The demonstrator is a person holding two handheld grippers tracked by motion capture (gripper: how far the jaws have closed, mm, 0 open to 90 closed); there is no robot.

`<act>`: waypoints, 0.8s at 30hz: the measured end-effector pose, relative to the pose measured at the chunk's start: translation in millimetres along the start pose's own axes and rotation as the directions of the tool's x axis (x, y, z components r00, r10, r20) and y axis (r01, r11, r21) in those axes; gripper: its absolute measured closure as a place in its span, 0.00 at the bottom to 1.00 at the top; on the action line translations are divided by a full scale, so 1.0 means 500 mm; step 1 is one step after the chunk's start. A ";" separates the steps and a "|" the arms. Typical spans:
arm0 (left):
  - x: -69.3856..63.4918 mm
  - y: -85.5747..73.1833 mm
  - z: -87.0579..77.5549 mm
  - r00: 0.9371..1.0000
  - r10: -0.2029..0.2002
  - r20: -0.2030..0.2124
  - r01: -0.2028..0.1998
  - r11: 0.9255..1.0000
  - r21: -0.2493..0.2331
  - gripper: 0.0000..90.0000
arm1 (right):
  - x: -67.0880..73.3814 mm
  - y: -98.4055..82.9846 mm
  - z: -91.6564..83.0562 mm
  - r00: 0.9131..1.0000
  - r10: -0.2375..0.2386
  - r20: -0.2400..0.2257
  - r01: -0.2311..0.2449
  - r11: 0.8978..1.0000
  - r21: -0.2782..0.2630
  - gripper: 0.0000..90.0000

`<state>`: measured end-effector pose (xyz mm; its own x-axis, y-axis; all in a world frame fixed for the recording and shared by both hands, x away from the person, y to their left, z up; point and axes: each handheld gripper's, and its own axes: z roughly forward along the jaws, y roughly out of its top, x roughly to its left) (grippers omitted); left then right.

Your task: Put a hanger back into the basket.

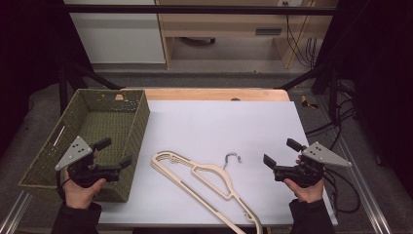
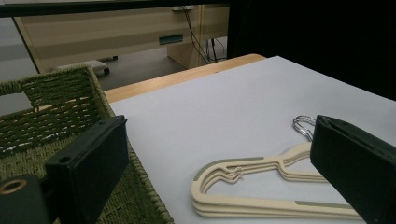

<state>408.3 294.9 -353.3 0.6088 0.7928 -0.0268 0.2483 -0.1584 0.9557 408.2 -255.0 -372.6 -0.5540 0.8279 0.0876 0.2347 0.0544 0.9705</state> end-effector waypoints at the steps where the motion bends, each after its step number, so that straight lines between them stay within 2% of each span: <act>1: 0.000 0.000 0.001 1.000 0.000 0.001 0.000 1.000 0.000 0.05 | 0.000 0.000 0.000 1.000 0.000 0.001 0.000 1.000 -0.003 0.01; 15: -0.024 0.009 0.030 1.000 0.016 0.014 -0.016 1.000 0.021 0.06 | 0.004 0.001 0.001 1.000 -0.004 -0.013 0.004 1.000 0.004 0.02; 20: -0.038 0.016 0.049 1.000 0.012 0.026 -0.013 0.999 0.036 0.06 | 0.005 0.001 0.003 1.000 -0.008 -0.019 0.009 1.000 0.010 0.02; 24: -0.054 0.027 0.068 0.999 0.024 0.038 -0.026 0.998 0.050 0.06 | 0.005 0.000 0.006 1.000 -0.012 -0.018 0.012 1.000 0.013 0.02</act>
<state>420.8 251.2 -349.6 0.6429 0.7658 -0.0148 0.2696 -0.2081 0.9402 409.0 -251.4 -373.0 -0.5715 0.8167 0.0799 0.2381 0.0718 0.9686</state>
